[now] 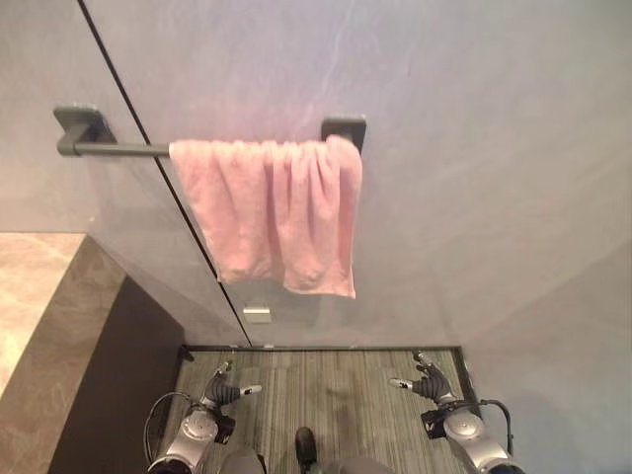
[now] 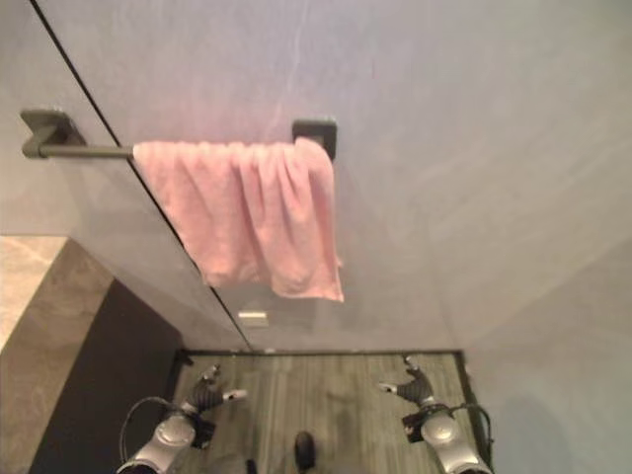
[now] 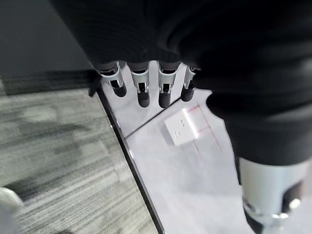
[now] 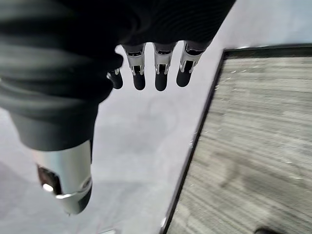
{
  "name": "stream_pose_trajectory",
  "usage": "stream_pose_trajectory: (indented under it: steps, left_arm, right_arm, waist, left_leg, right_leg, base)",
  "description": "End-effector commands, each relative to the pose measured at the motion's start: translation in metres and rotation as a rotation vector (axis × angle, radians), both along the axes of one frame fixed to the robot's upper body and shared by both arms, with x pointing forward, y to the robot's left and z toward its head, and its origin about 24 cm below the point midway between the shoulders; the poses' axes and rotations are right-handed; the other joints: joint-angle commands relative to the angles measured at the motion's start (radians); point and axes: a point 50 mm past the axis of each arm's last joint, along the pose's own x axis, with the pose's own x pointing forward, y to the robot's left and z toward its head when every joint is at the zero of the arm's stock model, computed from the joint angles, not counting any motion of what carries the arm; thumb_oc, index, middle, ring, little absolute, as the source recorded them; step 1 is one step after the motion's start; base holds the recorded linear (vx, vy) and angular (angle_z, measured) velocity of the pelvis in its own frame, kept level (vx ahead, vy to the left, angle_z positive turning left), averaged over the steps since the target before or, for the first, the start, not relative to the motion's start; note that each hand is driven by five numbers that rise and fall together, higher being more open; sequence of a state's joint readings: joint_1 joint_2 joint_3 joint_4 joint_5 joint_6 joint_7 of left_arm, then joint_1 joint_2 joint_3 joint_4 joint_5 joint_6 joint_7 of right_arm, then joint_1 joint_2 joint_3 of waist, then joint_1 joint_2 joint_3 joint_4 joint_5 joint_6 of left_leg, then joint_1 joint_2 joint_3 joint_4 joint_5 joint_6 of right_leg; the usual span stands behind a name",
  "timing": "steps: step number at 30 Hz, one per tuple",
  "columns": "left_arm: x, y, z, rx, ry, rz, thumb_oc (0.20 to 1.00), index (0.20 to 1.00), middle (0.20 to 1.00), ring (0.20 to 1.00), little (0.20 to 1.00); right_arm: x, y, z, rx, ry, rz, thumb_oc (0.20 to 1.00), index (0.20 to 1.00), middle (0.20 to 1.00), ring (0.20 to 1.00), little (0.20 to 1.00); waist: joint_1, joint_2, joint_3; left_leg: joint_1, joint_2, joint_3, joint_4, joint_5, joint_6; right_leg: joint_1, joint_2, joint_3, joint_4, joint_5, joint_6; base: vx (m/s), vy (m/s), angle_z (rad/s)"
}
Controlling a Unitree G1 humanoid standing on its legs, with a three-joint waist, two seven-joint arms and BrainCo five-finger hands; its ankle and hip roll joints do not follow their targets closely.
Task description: Put brush and paste in cup on sink, flatten towel.
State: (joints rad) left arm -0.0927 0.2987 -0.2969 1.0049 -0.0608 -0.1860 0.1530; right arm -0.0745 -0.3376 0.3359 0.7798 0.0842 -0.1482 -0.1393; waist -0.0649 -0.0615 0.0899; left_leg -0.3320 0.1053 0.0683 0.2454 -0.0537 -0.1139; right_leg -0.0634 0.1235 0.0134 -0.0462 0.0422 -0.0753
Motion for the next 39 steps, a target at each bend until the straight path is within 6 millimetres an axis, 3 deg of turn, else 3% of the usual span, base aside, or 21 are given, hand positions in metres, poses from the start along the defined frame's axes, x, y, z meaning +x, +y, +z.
stream_pose_trajectory:
  steps: [1, 7, 12, 17, 21, 25, 30, 33, 35, 36, 37, 38, 39]
  left_arm:
    - [0.010, 0.006, 0.008, 0.031, -0.054, 0.011, 1.000, 1.000, 1.000, 1.000, 1.000]
    - [0.001, 0.009, 0.003, 0.058, -0.012, -0.031, 1.000, 1.000, 1.000, 1.000, 1.000]
    - [-0.003, 0.016, 0.003, 0.075, -0.008, -0.016, 1.000, 1.000, 1.000, 1.000, 1.000]
    - [-0.015, 0.030, 0.000, 0.092, 0.012, 0.047, 1.000, 1.000, 1.000, 1.000, 1.000]
    - [-0.022, 0.037, 0.000, 0.098, 0.013, 0.076, 1.000, 1.000, 1.000, 1.000, 1.000]
    - [-0.028, 0.047, 0.005, 0.096, -0.018, 0.123, 1.000, 1.000, 1.000, 1.000, 1.000]
    - [-0.025, 0.052, 0.015, 0.097, -0.073, 0.104, 1.000, 1.000, 1.000, 1.000, 1.000]
    - [-0.015, 0.055, 0.030, 0.135, -0.137, 0.010, 1.000, 1.000, 1.000, 1.000, 1.000]
    - [-0.002, 0.055, 0.044, 0.160, -0.193, -0.073, 1.000, 1.000, 1.000, 1.000, 1.000]
    - [0.008, 0.056, 0.059, 0.181, -0.252, -0.122, 1.000, 1.000, 1.000, 1.000, 1.000]
    - [0.008, 0.057, 0.059, 0.181, -0.252, -0.122, 1.000, 1.000, 1.000, 1.000, 1.000]
    - [0.010, 0.059, 0.066, 0.196, -0.278, -0.140, 1.000, 1.000, 1.000, 1.000, 1.000]
    - [0.009, 0.063, 0.075, 0.217, -0.313, -0.157, 1.000, 1.000, 1.000, 1.000, 1.000]
  right_arm:
    - [0.000, -0.006, 0.008, -0.063, -0.048, 0.050, 1.000, 1.000, 1.000, 1.000, 1.000]
    - [-0.003, -0.005, 0.007, -0.047, -0.041, 0.037, 1.000, 1.000, 1.000, 1.000, 1.000]
    - [0.004, 0.005, 0.010, -0.056, -0.067, 0.087, 1.000, 1.000, 1.000, 1.000, 1.000]
    - [0.019, 0.014, 0.024, -0.023, -0.140, 0.109, 1.000, 1.000, 1.000, 1.000, 1.000]
    - [0.023, 0.015, 0.031, 0.002, -0.180, 0.106, 1.000, 1.000, 1.000, 1.000, 1.000]
    - [0.037, 0.022, 0.054, 0.072, -0.291, 0.125, 1.000, 1.000, 1.000, 1.000, 1.000]
    - [0.047, 0.025, 0.078, 0.102, -0.391, 0.166, 1.000, 1.000, 1.000, 1.000, 1.000]
    - [0.046, 0.013, 0.092, 0.096, -0.451, 0.151, 1.000, 1.000, 1.000, 1.000, 1.000]
    - [0.042, -0.002, 0.100, 0.104, -0.493, 0.091, 1.000, 1.000, 1.000, 1.000, 1.000]
    - [0.039, -0.014, 0.105, 0.091, -0.519, 0.040, 1.000, 1.000, 1.000, 1.000, 1.000]
    - [0.039, -0.014, 0.105, 0.091, -0.519, 0.039, 1.000, 1.000, 1.000, 1.000, 1.000]
    - [0.042, -0.015, 0.112, 0.082, -0.544, 0.043, 1.000, 1.000, 1.000, 1.000, 1.000]
    - [0.049, -0.016, 0.122, 0.086, -0.585, 0.047, 1.000, 1.000, 1.000, 1.000, 1.000]
  waist:
    - [0.003, 0.028, 0.029]
    - [-0.005, 0.036, 0.009]
    - [0.007, 0.038, 0.014]
    - [0.031, 0.034, 0.009]
    - [0.039, 0.031, 0.005]
    - [0.063, 0.025, 0.016]
    - [0.082, 0.022, 0.045]
    - [0.087, 0.025, 0.060]
    - [0.066, 0.029, 0.079]
    - [0.039, 0.027, 0.076]
    - [0.040, 0.028, 0.076]
    - [0.054, 0.025, 0.087]
    - [0.080, 0.023, 0.102]
  left_leg:
    - [0.154, -0.056, -0.137, -0.103, 0.102, 0.042]
    - [0.196, -0.089, -0.106, -0.112, 0.057, 0.069]
    - [0.197, -0.112, -0.051, -0.085, 0.012, 0.097]
    - [0.223, -0.111, -0.016, -0.174, 0.036, 0.105]
    - [0.232, -0.114, -0.021, -0.220, 0.055, 0.104]
    - [0.227, -0.113, -0.053, -0.256, 0.086, 0.098]
    - [0.186, -0.110, -0.098, -0.218, 0.085, 0.086]
    - [0.140, -0.109, -0.129, -0.170, 0.083, 0.063]
    - [0.102, -0.080, -0.045, -0.111, 0.075, 0.051]
    - [0.088, 0.006, 0.073, -0.087, 0.088, 0.043]
    - [0.088, 0.008, 0.073, -0.082, 0.084, 0.042]
    - [0.084, 0.008, 0.012, -0.052, 0.076, 0.035]
    - [0.100, -0.034, -0.159, -0.024, 0.041, 0.014]
  right_leg:
    - [-0.025, -0.075, 0.132, 0.142, -0.067, 0.148]
    - [-0.016, -0.106, 0.172, 0.168, -0.080, 0.169]
    - [-0.040, -0.149, 0.202, 0.160, -0.050, 0.209]
    - [-0.070, -0.188, 0.150, 0.132, 0.003, 0.245]
    - [-0.076, -0.208, 0.128, 0.112, 0.015, 0.255]
    - [-0.080, -0.207, 0.108, 0.101, 0.000, 0.240]
    - [-0.083, -0.196, 0.085, 0.095, -0.012, 0.217]
    - [-0.079, -0.192, 0.045, 0.088, -0.024, 0.204]
    - [-0.076, -0.204, -0.013, 0.096, -0.034, 0.199]
    - [-0.075, -0.224, -0.068, 0.099, -0.035, 0.202]
    - [-0.075, -0.223, -0.068, 0.100, -0.036, 0.201]
    - [-0.073, -0.221, -0.059, 0.104, -0.038, 0.201]
    - [-0.073, -0.219, -0.017, 0.120, -0.035, 0.209]
  base:
    - [0.30, 0.223, -0.46]
    - [0.10, 0.201, -0.46]
    - [-0.04, 0.244, -0.22]
    - [-0.07, 0.108, -0.33]
    - [-0.05, 0.038, -0.13]
    - [-0.04, -0.043, 0.07]
    - [-0.04, -0.130, 0.38]
    - [-0.02, -0.151, 0.71]
    - [-0.08, -0.065, 0.70]
    - [-0.06, -0.021, 0.91]
    - [-0.02, 0.035, 1.00]
    - [0.02, 0.107, 0.98]
    - [0.01, 0.110, 0.59]
